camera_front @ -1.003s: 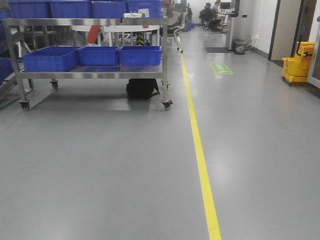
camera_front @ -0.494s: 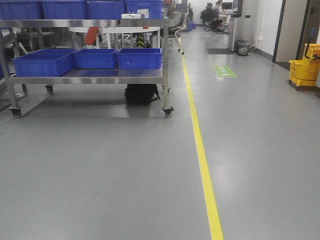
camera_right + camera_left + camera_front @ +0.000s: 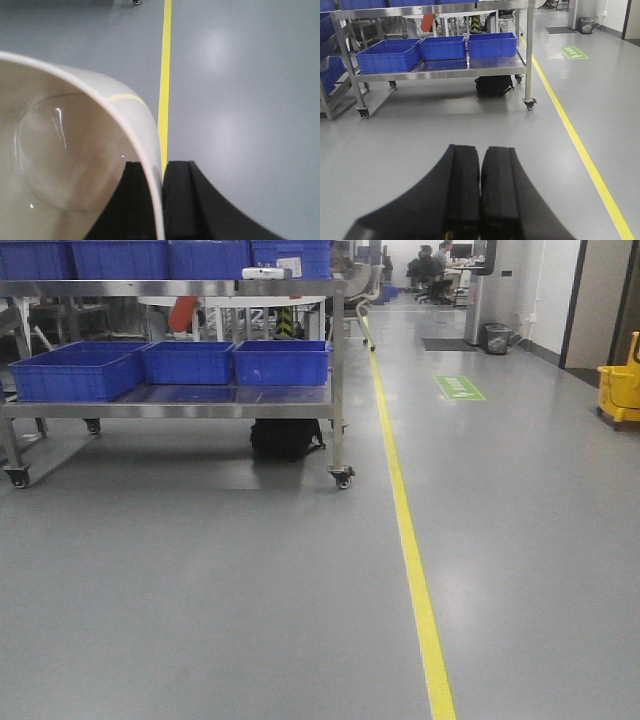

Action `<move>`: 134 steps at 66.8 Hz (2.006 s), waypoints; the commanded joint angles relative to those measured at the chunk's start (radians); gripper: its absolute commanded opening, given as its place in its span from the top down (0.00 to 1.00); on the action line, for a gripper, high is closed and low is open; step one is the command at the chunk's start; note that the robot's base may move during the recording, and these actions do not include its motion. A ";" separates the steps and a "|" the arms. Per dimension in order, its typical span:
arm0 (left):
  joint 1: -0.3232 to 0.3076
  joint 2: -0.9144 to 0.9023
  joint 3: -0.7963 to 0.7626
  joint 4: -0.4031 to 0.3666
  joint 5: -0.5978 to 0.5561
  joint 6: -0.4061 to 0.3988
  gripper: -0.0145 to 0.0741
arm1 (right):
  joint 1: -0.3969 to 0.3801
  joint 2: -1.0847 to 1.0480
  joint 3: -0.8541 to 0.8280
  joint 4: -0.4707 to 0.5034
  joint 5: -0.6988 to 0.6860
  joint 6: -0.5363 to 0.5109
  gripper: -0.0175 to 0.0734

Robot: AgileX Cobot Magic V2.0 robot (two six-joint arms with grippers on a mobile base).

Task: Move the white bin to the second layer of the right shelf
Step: 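Drive down the aisle past the crate carts carrying the bin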

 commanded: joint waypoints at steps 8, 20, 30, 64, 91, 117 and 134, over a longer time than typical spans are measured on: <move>-0.006 -0.016 0.037 0.000 -0.081 -0.005 0.74 | 0.000 0.002 -0.027 0.000 -0.086 -0.004 0.75; -0.006 -0.016 0.037 0.000 -0.081 -0.005 0.74 | 0.000 0.002 -0.027 0.000 -0.086 -0.004 0.75; -0.006 -0.016 0.037 0.000 -0.081 -0.005 0.74 | 0.000 0.002 -0.027 0.000 -0.086 -0.004 0.75; -0.006 -0.016 0.037 0.000 -0.081 -0.005 0.74 | 0.000 0.002 -0.027 0.000 -0.086 -0.004 0.75; -0.006 -0.016 0.037 0.000 -0.081 -0.005 0.74 | 0.000 0.002 -0.027 0.000 -0.086 -0.004 0.75; -0.006 -0.016 0.037 0.000 -0.081 -0.005 0.74 | 0.000 0.002 -0.027 0.000 -0.086 -0.004 0.75; -0.006 -0.016 0.037 0.000 -0.081 -0.005 0.74 | 0.000 0.002 -0.027 0.000 -0.086 -0.004 0.75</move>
